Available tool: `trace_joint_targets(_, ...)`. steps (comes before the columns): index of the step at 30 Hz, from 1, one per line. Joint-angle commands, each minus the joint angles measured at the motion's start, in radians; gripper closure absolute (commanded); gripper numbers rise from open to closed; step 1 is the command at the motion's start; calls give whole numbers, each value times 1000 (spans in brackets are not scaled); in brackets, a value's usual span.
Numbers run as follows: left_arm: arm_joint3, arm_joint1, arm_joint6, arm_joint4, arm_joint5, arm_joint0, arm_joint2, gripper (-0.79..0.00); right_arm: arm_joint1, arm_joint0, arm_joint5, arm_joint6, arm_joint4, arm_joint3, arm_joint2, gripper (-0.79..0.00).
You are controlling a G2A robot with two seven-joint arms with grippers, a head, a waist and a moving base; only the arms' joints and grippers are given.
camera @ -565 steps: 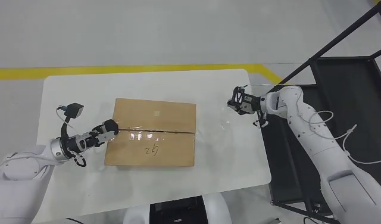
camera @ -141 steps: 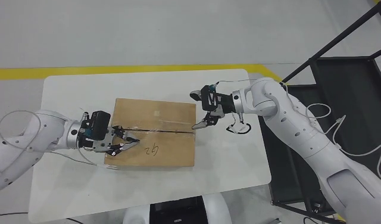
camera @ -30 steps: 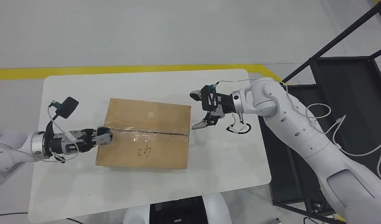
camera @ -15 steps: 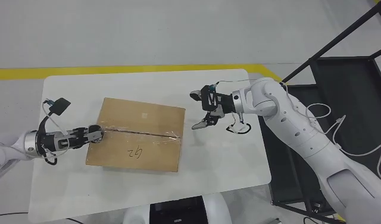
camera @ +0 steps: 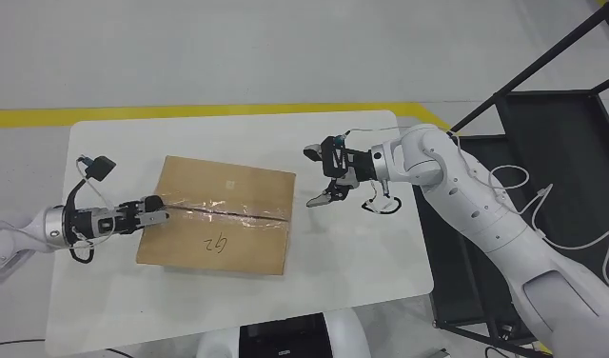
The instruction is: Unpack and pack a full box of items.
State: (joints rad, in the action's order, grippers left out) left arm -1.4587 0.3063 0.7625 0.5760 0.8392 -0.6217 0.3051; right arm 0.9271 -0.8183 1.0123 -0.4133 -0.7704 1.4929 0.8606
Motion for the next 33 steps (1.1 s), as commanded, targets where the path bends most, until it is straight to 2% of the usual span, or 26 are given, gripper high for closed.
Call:
trace_joint_targets(1,0,1,-1,-1,2,-8,9,-785,0,0,0,0,0,0,0,-785)
trace_joint_targets(5,1,3,0,-1,21,-23,27,-785,0,0,0,0,0,0,0,-785)
trace_joint_targets(10,-4,3,-45,-6,96,-38,64,-785,0,0,0,0,0,0,0,-785)
trace_joint_targets(15,-7,-14,-117,-31,173,-63,108,-785,0,0,0,0,0,0,0,-785)
trace_joint_targets(17,-29,-24,-150,-51,173,-71,135,-785,0,0,0,0,0,0,0,-785)
trace_joint_targets(22,-167,-54,-236,-151,173,-111,212,-785,0,0,0,0,0,0,0,-785)
trace_joint_targets(26,-286,-64,-286,-247,173,-182,235,-785,0,0,0,0,0,0,0,-785)
trace_joint_targets(29,-332,-53,-300,-307,173,-228,230,-785,0,0,0,0,0,0,0,-785)
trace_joint_targets(33,-336,-4,-305,-369,173,-244,218,-785,0,0,0,0,0,0,0,-785)
